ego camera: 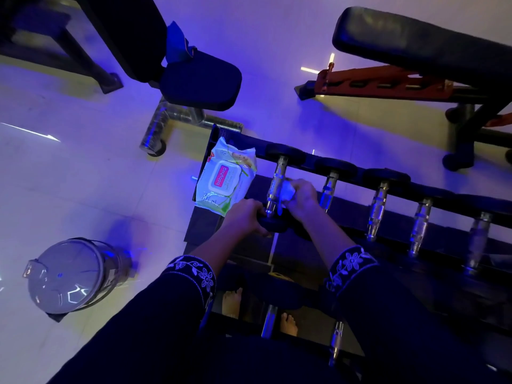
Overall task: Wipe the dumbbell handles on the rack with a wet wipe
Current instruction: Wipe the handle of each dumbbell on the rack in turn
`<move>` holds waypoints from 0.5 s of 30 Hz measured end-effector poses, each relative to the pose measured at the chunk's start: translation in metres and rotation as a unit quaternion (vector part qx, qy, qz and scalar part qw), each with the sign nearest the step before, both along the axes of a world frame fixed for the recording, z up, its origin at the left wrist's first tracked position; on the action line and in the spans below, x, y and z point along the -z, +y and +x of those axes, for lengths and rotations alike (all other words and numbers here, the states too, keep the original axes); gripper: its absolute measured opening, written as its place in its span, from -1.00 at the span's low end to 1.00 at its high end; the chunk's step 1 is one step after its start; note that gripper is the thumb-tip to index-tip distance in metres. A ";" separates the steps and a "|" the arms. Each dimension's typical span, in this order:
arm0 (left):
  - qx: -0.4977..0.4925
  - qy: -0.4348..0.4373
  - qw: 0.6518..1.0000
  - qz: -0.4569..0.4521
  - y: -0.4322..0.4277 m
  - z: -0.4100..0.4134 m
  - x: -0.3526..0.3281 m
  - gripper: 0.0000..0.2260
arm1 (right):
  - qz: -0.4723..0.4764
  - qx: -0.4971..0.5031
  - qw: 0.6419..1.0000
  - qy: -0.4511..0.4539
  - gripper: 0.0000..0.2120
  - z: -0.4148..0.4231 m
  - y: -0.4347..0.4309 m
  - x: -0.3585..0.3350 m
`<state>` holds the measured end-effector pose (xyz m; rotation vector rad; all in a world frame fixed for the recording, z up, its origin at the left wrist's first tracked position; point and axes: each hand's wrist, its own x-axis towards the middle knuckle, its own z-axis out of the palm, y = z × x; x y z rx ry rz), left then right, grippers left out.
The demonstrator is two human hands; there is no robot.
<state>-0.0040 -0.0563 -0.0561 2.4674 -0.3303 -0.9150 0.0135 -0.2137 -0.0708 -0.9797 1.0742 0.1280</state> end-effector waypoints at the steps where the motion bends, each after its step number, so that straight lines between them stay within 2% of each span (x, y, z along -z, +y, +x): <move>1: 0.002 0.000 1.000 0.000 0.000 0.000 0.000 -0.53 | 0.027 0.028 0.999 -0.022 -0.86 0.010 -0.006 -0.005; 5: 0.001 -0.002 1.000 0.004 -0.001 0.000 -0.003 -0.52 | 0.085 -0.002 0.996 -0.030 -0.90 0.022 -0.020 -0.015; 7: 0.003 -0.003 1.000 0.005 -0.001 0.000 -0.003 -0.52 | 0.088 -0.053 0.994 -0.021 -0.84 0.006 -0.014 -0.014; 11: 0.009 -0.008 1.000 0.007 0.000 0.000 -0.003 -0.54 | 0.110 -0.074 0.991 -0.030 -0.79 -0.013 -0.012 -0.003; 13: 0.009 -0.003 1.000 0.011 -0.001 0.000 -0.006 -0.55 | 0.094 -0.068 0.993 -0.037 -0.84 0.002 -0.020 -0.003; 15: 0.009 -0.001 1.000 0.013 -0.002 0.001 -0.007 -0.56 | 0.025 -0.076 0.996 -0.027 -0.73 0.020 -0.028 -0.005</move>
